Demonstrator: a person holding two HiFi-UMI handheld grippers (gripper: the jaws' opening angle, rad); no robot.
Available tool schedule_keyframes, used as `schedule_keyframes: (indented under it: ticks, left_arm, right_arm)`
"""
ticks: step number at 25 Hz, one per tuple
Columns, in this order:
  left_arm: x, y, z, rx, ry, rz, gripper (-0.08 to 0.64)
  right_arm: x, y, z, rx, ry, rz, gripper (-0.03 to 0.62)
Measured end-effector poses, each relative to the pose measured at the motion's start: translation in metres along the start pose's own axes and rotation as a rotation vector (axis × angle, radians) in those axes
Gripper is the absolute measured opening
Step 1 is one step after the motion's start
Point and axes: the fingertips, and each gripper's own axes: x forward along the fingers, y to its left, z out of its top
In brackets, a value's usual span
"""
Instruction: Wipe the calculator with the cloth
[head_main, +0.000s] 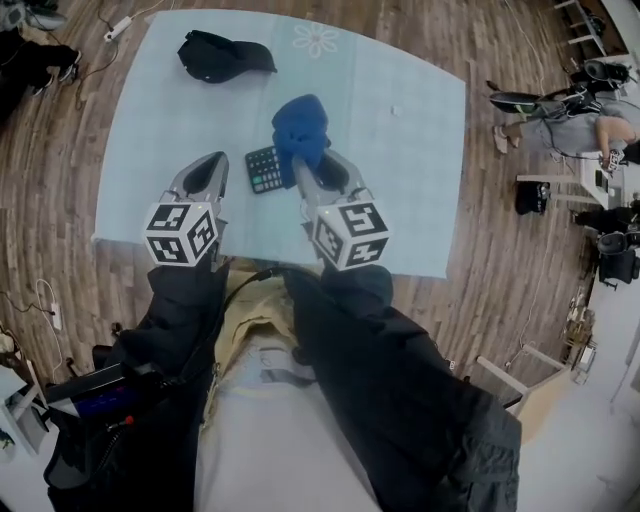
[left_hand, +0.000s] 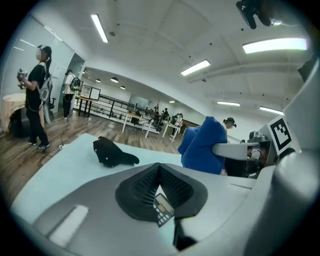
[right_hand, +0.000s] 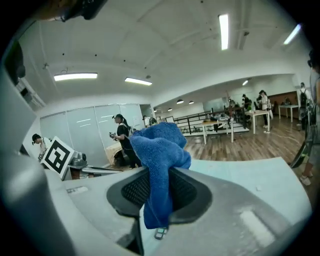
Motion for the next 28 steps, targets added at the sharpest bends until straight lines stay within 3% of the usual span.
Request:
schedule_keyframes:
  ticks: [6, 11, 28]
  left_arm:
    - [-0.002, -0.040, 0.073, 0.100, -0.167, -0.041, 0.000]
    - [-0.005, -0.047, 0.115, 0.154, -0.261, -0.043, 0.000]
    - [-0.003, -0.075, 0.148, 0.211, -0.315, -0.096, 0.000]
  right_arm:
    - [-0.044, -0.016, 0.066, -0.026, -0.167, -0.060, 0.087]
    - [-0.055, -0.023, 0.097, -0.057, -0.247, -0.078, 0.087]
    - [-0.083, -0.024, 0.128, -0.093, -0.344, -0.104, 0.089]
